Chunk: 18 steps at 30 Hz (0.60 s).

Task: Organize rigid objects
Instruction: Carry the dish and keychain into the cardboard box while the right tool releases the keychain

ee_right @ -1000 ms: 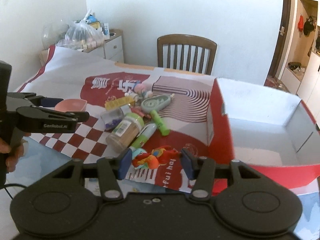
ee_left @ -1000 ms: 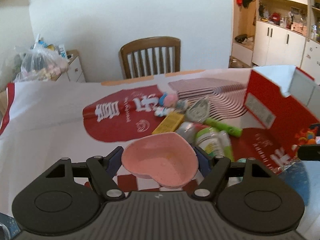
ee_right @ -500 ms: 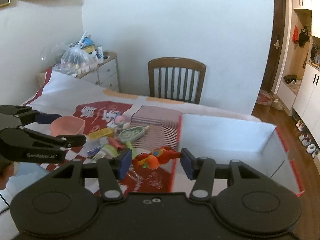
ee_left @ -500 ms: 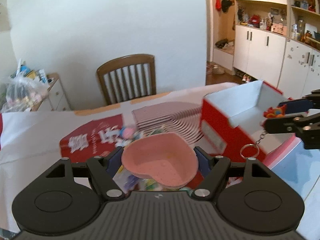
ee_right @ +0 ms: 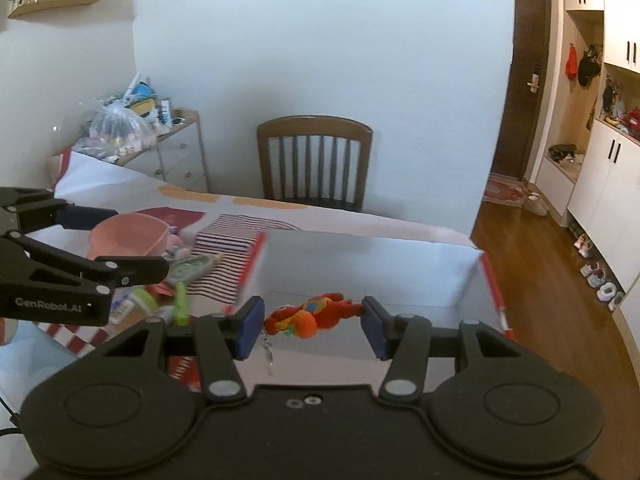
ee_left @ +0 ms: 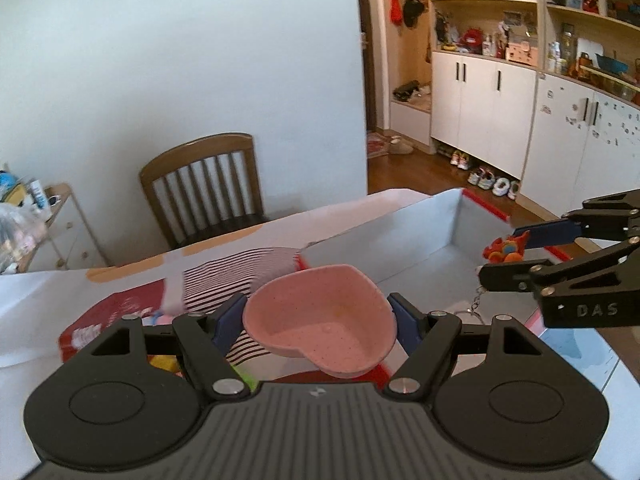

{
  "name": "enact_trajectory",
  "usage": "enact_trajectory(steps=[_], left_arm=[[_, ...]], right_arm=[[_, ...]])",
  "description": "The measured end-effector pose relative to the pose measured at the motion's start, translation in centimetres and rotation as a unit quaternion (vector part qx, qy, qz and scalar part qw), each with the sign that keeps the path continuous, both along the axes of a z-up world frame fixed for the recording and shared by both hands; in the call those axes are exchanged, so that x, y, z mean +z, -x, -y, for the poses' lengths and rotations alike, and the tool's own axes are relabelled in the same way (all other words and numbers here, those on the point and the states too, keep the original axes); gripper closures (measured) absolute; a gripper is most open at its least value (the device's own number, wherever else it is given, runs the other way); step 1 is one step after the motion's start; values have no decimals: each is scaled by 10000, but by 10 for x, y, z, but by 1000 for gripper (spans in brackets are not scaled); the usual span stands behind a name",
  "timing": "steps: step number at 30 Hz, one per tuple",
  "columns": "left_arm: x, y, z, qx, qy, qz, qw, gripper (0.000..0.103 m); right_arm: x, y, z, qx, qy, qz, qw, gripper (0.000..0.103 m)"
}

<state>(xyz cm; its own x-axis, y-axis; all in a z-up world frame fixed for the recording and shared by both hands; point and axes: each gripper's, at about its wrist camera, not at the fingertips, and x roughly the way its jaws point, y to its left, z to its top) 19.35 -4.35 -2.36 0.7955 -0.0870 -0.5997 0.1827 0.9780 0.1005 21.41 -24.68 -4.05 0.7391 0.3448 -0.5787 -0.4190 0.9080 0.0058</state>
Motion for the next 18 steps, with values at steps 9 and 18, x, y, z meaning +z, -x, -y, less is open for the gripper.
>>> enact_trajectory(steps=[9,18], left_arm=[[-22,-48,63,-255,-71,-349,9990,27],[-62,-104,98,-196,-235,-941,9951,27]], right_arm=[[-24,-26,44,-89,199,-131,9997,51],[-53,-54,63,-84,408,-404,9983,51]])
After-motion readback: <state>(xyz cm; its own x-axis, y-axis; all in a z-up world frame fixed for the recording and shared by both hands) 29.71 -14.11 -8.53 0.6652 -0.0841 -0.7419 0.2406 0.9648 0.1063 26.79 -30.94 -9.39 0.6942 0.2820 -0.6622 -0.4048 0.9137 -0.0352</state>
